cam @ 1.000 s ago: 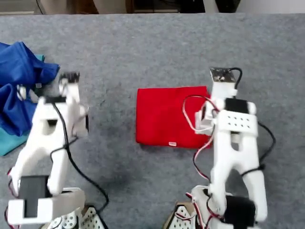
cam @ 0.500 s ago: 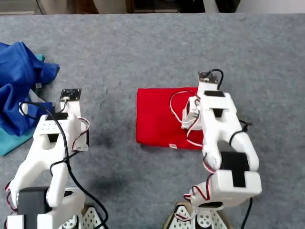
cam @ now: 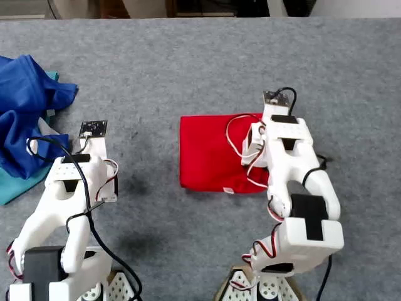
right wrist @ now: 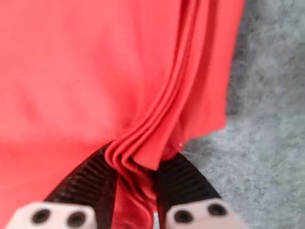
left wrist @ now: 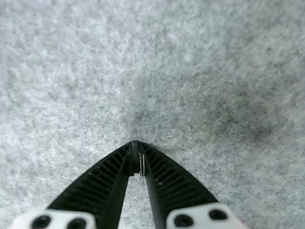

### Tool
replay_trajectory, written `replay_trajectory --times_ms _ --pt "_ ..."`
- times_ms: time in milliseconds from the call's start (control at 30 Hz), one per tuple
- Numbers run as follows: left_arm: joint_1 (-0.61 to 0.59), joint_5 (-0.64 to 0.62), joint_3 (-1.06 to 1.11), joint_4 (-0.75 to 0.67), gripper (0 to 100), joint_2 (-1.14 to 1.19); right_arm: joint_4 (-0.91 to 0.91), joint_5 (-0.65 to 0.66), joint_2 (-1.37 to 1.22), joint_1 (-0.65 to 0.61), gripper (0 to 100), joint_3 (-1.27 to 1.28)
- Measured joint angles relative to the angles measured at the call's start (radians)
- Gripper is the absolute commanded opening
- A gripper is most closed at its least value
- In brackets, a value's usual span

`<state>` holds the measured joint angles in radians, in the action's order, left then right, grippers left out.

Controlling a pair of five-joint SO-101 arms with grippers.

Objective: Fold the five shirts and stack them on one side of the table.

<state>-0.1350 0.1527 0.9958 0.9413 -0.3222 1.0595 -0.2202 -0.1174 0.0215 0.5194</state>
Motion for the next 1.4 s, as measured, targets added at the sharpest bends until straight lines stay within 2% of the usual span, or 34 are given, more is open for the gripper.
replay_trajectory --times_ms 167,367,600,833,900,1067,1133,1267,1400 --pt "-0.043 -0.002 0.0 -0.031 2 0.0 0.021 0.115 0.011 0.11 0.2 -0.164" --pt "-0.054 -0.002 0.0 -0.037 2 0.0 0.021 0.278 -0.054 0.262 0.2 -0.493" --pt "-0.054 -0.002 0.0 -0.037 2 0.0 0.021 0.431 -0.391 0.407 0.2 -0.905" --pt "-0.054 -0.002 0.0 -0.037 2 0.0 0.161 0.463 -0.7 0.47 1.6 -1.306" --pt "-0.054 -0.002 0.0 -0.037 2 0.0 0.216 0.463 -0.764 0.47 9.8 -1.401" --pt "-0.054 -0.002 0.0 -0.037 2 0.0 0.362 0.41 -0.864 0.474 48.0 -1.616" --pt "-0.054 -0.002 0.0 -0.037 2 0.0 0.417 0.394 -0.879 0.483 52.8 -1.7" --pt "-0.054 -0.002 0.0 -0.037 2 0.0 0.598 0.407 -0.887 0.48 39.9 -1.887" --pt "-0.068 -0.002 0.0 -0.031 2 0.0 0.7 0.407 -0.887 0.468 13.9 -2.074"
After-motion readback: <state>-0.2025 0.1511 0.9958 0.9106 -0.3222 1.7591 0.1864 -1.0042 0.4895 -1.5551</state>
